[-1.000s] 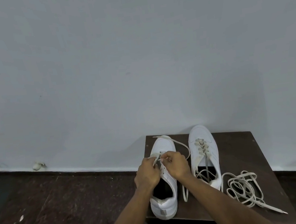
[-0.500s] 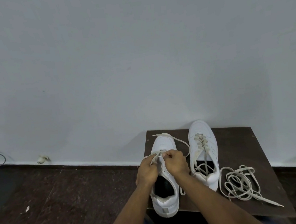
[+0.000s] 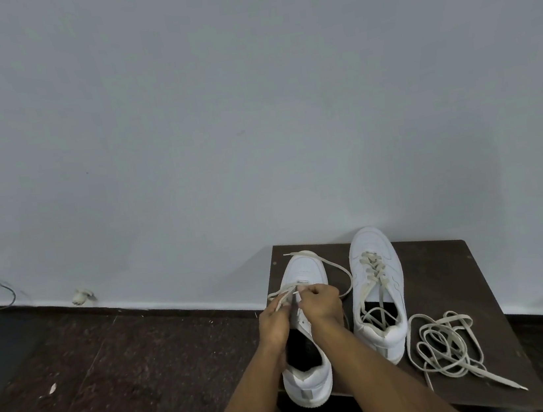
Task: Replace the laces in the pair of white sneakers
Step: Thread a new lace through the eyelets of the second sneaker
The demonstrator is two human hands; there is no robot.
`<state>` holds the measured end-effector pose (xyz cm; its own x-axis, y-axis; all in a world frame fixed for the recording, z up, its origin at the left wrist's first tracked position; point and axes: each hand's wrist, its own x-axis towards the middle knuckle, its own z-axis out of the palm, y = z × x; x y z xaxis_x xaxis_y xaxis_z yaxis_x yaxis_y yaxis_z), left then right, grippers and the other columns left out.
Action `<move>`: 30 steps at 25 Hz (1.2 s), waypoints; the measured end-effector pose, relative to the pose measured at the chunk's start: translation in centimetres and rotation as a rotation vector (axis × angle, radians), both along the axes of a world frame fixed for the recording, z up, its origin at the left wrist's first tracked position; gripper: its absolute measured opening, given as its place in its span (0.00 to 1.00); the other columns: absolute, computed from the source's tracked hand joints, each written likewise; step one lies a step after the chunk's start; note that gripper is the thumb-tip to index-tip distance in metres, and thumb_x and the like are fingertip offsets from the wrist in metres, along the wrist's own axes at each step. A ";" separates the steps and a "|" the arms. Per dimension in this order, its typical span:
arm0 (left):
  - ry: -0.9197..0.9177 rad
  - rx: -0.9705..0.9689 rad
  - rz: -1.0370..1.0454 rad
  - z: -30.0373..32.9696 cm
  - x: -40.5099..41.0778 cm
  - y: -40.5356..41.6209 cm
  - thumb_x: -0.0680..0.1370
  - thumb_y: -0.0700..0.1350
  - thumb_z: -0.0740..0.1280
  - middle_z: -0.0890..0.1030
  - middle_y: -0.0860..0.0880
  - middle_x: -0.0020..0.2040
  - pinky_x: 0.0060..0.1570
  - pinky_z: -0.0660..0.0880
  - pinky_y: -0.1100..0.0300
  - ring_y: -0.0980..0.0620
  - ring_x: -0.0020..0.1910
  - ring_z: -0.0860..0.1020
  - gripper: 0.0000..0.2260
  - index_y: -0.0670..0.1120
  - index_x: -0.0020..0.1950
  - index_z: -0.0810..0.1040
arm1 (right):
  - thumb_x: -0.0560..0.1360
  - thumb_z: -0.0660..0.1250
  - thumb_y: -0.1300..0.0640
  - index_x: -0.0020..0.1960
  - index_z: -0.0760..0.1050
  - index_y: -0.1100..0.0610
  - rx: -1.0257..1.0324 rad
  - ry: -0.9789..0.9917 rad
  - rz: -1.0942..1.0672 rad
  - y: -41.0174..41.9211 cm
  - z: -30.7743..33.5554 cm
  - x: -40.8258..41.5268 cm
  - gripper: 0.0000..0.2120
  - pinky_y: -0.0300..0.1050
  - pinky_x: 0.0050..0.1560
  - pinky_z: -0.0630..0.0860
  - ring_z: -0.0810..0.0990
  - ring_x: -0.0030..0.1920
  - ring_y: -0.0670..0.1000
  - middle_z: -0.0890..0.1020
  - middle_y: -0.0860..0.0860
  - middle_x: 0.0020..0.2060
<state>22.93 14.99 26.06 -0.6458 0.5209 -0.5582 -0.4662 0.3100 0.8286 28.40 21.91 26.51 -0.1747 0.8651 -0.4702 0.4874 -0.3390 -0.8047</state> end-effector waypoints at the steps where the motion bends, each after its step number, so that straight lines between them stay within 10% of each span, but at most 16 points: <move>1: -0.030 -0.013 0.001 0.0 -0.1 0.0 0.79 0.41 0.66 0.85 0.45 0.51 0.59 0.78 0.48 0.46 0.52 0.83 0.10 0.47 0.58 0.83 | 0.74 0.67 0.50 0.37 0.81 0.48 0.022 -0.009 0.048 0.1 0.0 0.3 0.09 0.46 0.40 0.80 0.83 0.39 0.52 0.85 0.47 0.36; 11: -0.148 -0.062 -0.026 0.0 -1.4 -0.2 0.79 0.42 0.64 0.84 0.42 0.52 0.60 0.77 0.46 0.42 0.53 0.82 0.11 0.46 0.60 0.81 | 0.74 0.63 0.53 0.40 0.81 0.47 0.243 -0.219 0.408 1.0 0.6 1.1 0.09 0.46 0.45 0.79 0.82 0.45 0.52 0.84 0.47 0.41; 18: 0.161 -0.078 -0.173 0.7 -0.6 0.1 0.79 0.47 0.63 0.84 0.49 0.50 0.57 0.77 0.54 0.52 0.50 0.81 0.09 0.52 0.50 0.83 | 0.76 0.60 0.54 0.52 0.80 0.51 0.524 -0.452 0.672 2.1 1.6 0.7 0.11 0.46 0.47 0.76 0.81 0.51 0.57 0.83 0.52 0.49; 24: 0.487 -0.334 -0.321 1.3 -2.3 2.0 0.77 0.53 0.64 0.83 0.54 0.46 0.50 0.76 0.56 0.51 0.48 0.80 0.09 0.53 0.48 0.83 | 0.72 0.62 0.56 0.41 0.79 0.50 0.237 -0.171 0.760 2.5 1.9 1.8 0.07 0.52 0.49 0.79 0.81 0.45 0.52 0.83 0.51 0.42; 30: 0.311 -0.336 -0.152 1.3 -2.4 3.4 0.69 0.43 0.71 0.84 0.43 0.42 0.47 0.80 0.53 0.44 0.44 0.81 0.05 0.43 0.43 0.82 | 0.75 0.62 0.57 0.76 0.61 0.53 0.463 -0.115 0.769 -1.7 1.5 5.1 0.29 0.45 0.68 0.66 0.69 0.67 0.52 0.69 0.51 0.67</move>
